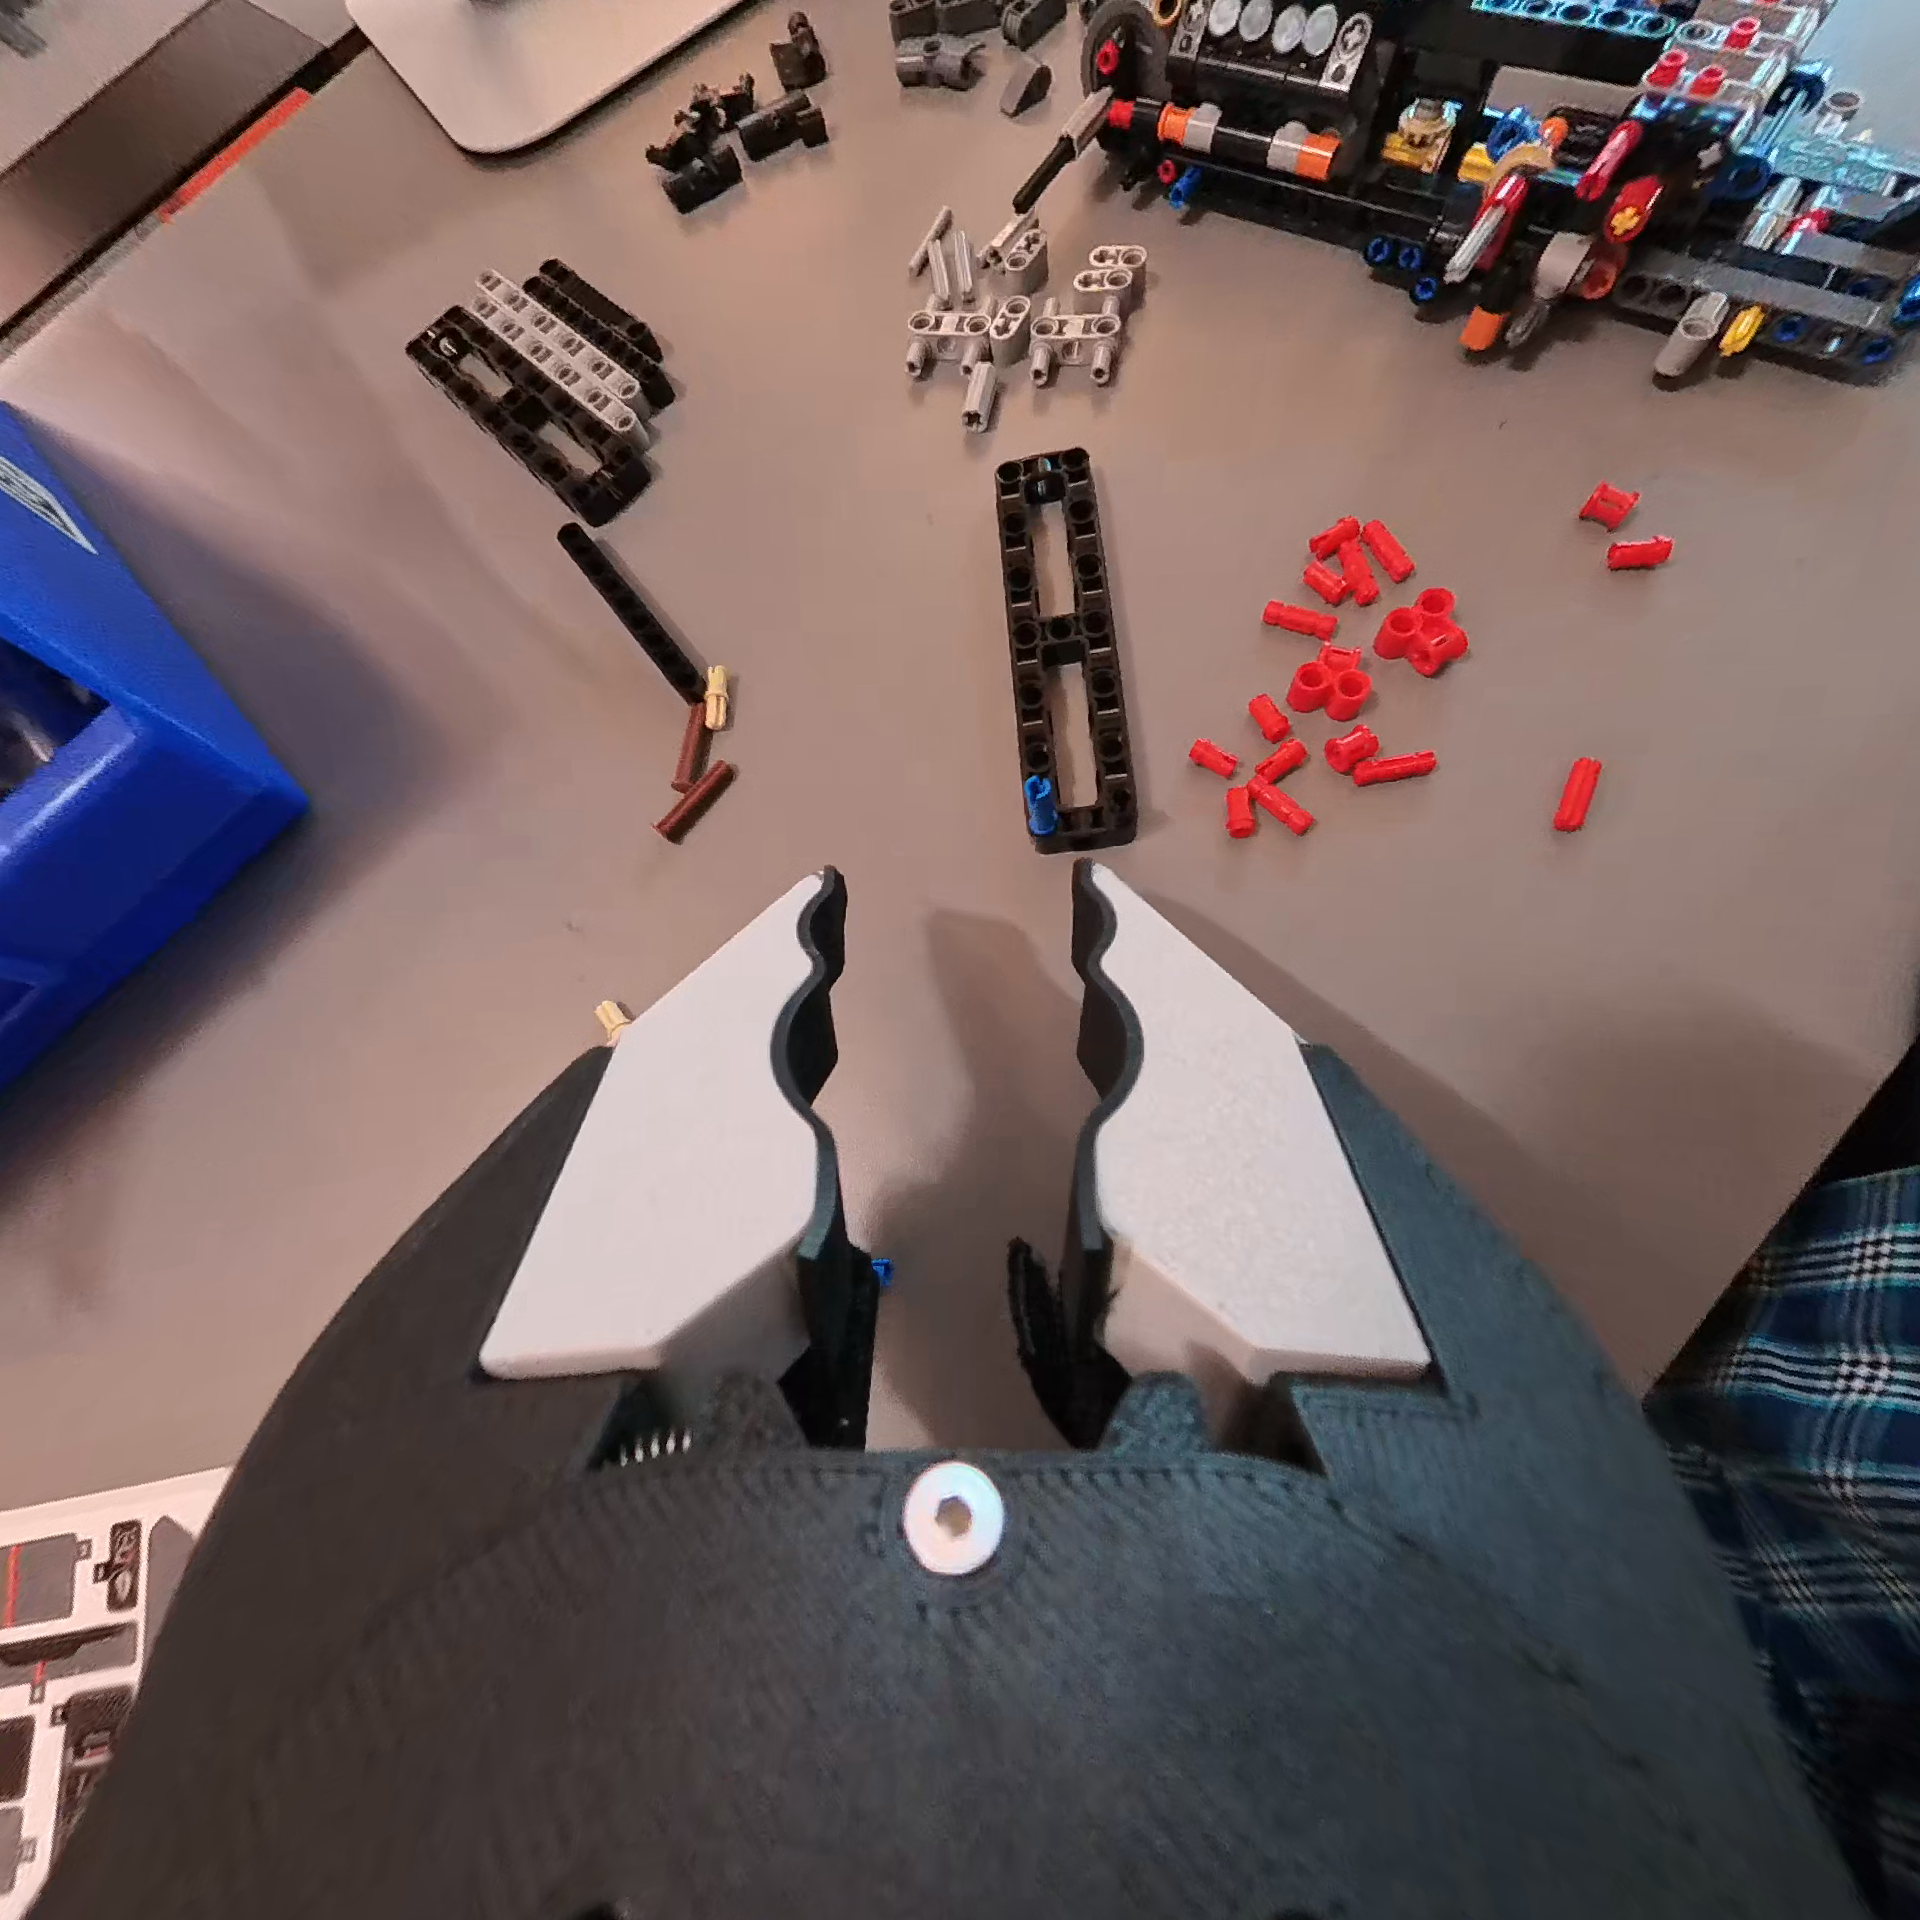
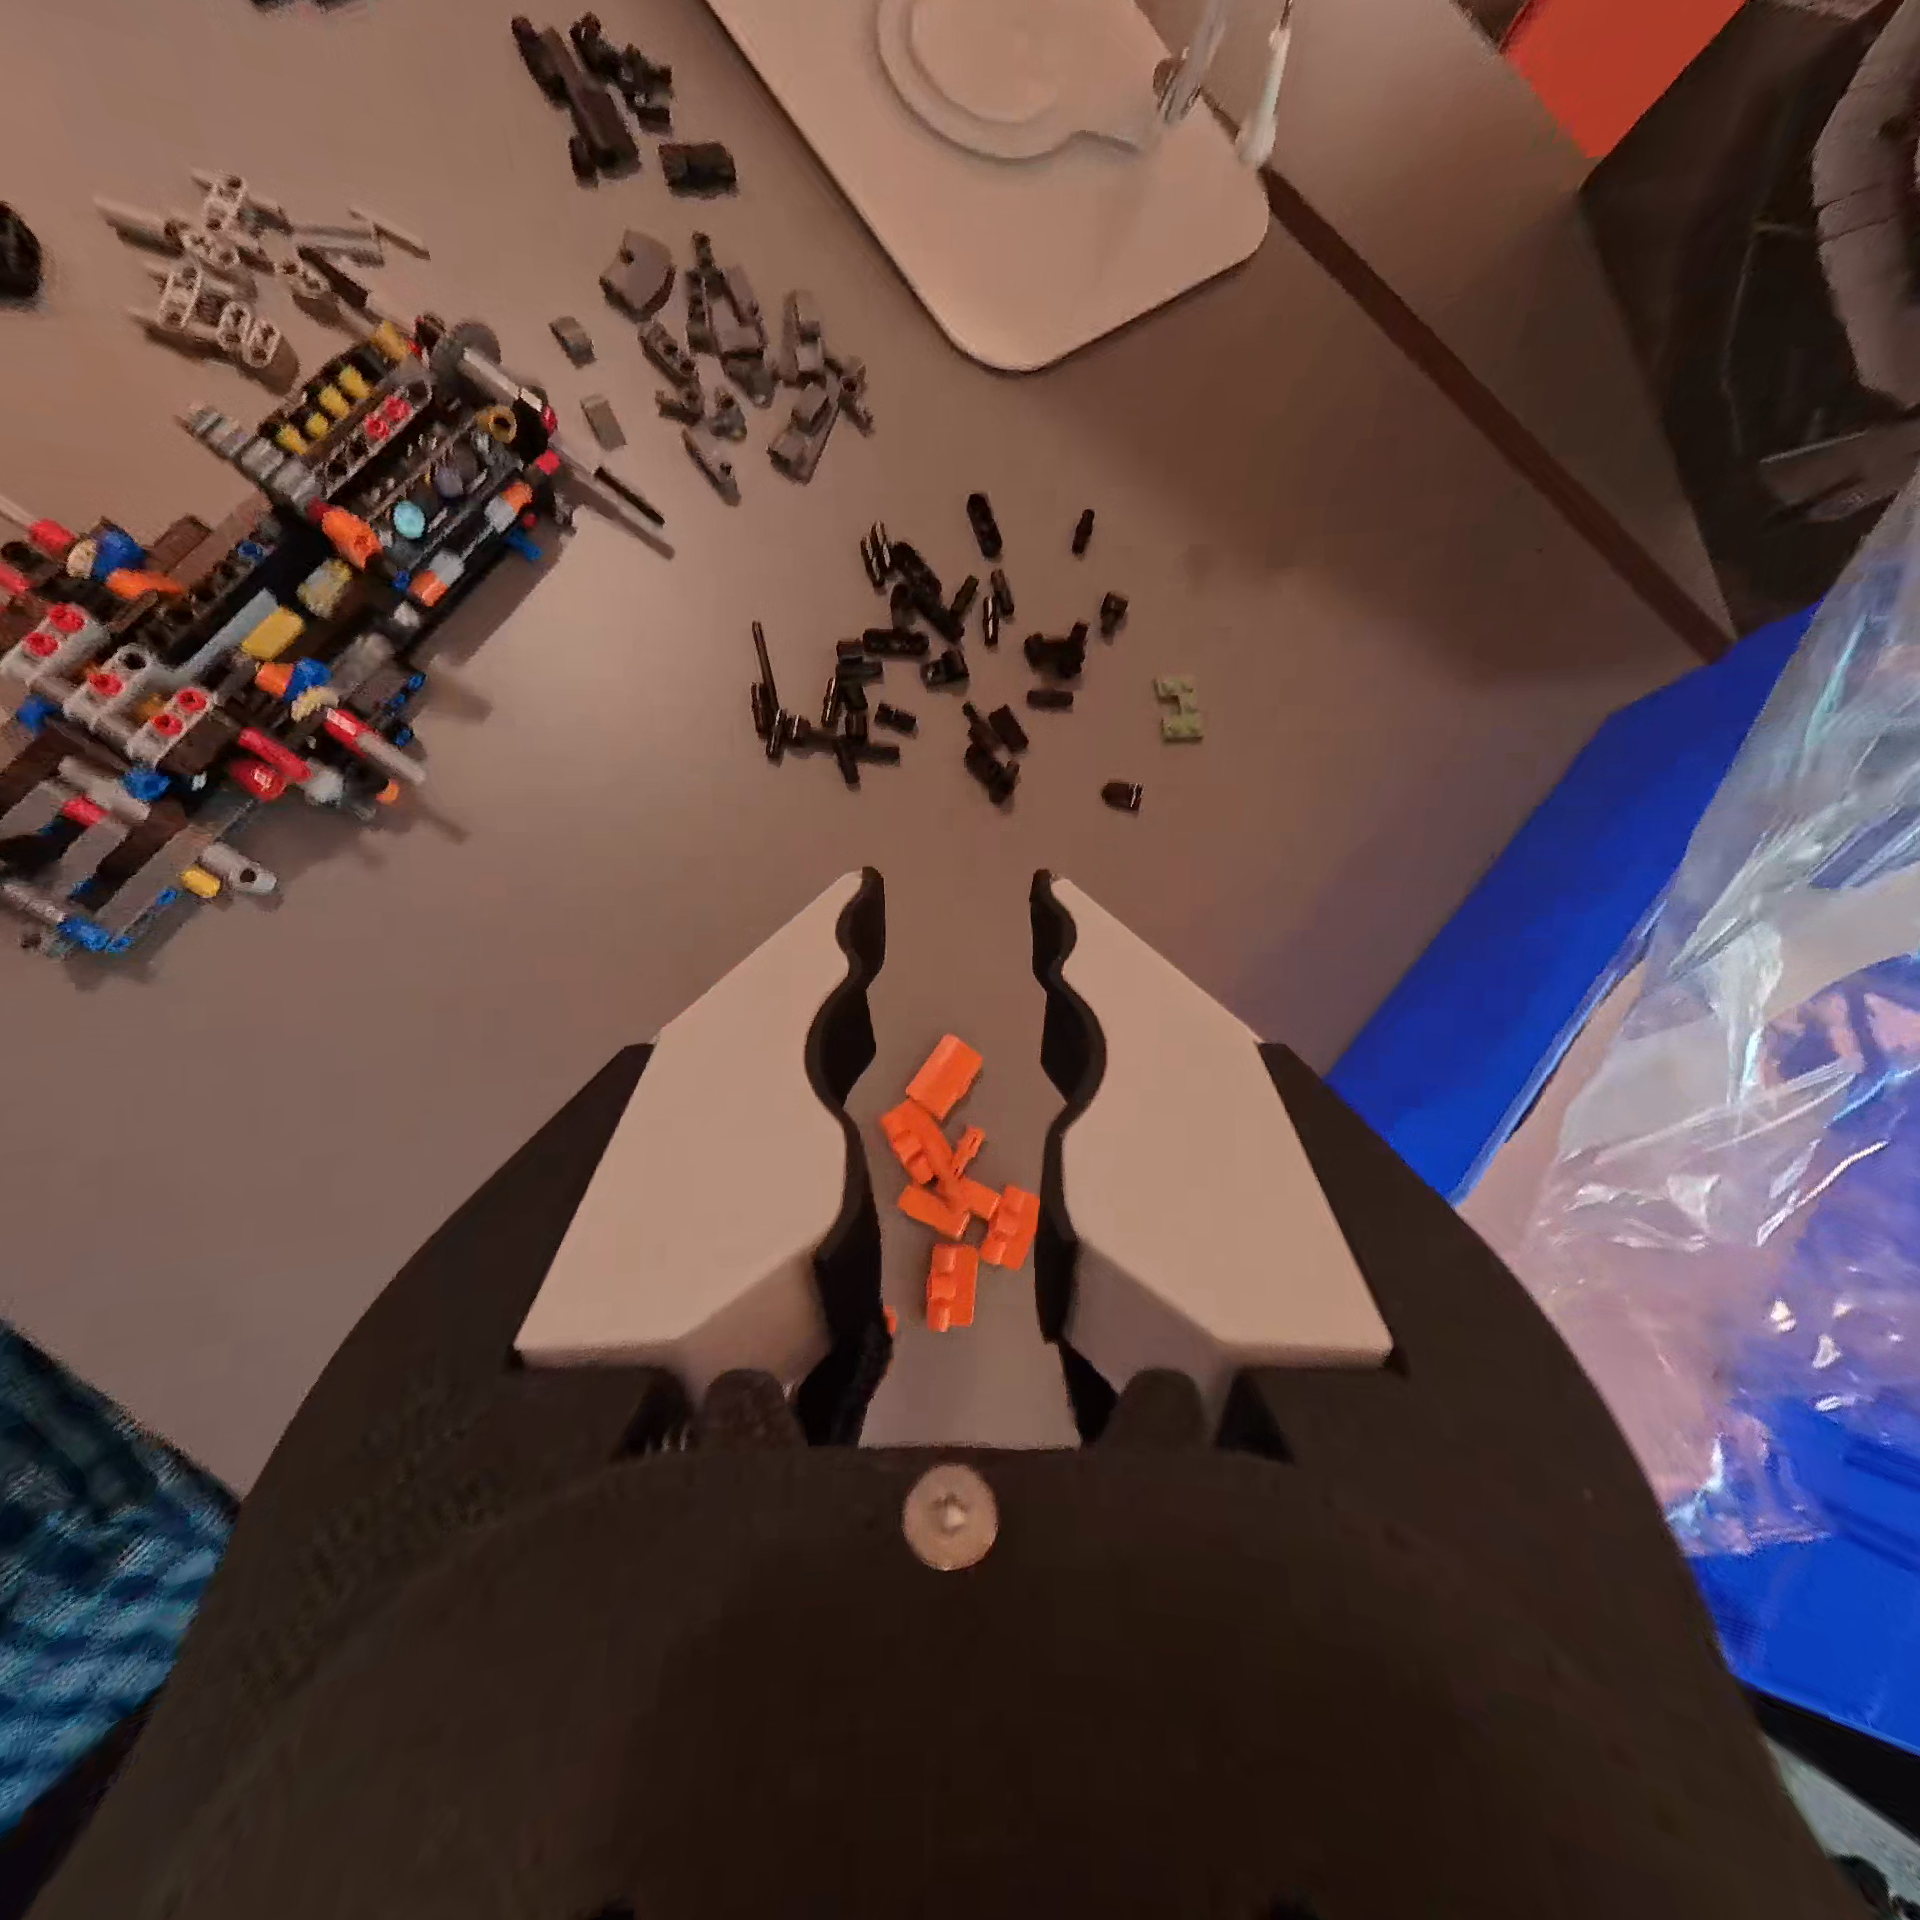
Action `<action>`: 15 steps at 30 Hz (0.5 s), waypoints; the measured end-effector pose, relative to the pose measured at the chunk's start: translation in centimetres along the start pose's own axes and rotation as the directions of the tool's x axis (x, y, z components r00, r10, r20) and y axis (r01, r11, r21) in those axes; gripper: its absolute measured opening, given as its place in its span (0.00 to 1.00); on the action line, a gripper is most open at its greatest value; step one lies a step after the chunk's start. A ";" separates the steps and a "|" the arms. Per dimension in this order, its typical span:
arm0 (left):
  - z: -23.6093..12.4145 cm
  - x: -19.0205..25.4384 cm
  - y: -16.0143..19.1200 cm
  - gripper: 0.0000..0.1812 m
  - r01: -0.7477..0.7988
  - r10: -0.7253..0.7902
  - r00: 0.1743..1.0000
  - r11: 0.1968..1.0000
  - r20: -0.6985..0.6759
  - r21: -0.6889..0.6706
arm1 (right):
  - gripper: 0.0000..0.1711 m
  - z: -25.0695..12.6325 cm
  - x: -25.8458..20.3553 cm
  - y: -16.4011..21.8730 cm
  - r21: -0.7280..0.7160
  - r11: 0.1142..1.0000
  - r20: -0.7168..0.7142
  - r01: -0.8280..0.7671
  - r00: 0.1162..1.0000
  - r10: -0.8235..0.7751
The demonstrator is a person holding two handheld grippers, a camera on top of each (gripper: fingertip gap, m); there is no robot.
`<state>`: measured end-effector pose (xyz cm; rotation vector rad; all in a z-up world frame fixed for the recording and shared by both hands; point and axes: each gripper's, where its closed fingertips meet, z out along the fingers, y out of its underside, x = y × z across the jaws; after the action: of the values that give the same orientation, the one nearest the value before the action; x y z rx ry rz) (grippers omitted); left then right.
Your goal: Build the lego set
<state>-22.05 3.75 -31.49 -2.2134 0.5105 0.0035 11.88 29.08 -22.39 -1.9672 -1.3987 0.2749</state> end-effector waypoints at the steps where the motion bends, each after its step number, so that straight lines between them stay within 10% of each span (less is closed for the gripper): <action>1: -0.1 0.0 0.0 0.23 0.000 0.000 1.000 1.000 0.008 0.002 | 0.14 -0.2 -0.1 0.9 -0.020 1.000 0.014 -0.010 1.000 0.010; 15: 0.3 0.4 -0.5 0.25 0.020 -0.021 0.999 1.000 0.044 0.016 | 0.08 -0.1 -3.3 14.4 -0.230 0.971 0.125 -0.059 0.988 0.090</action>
<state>-21.49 4.11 -31.42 -2.1981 0.4620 0.0378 21.43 23.59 -32.28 -2.2265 -1.4988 0.2983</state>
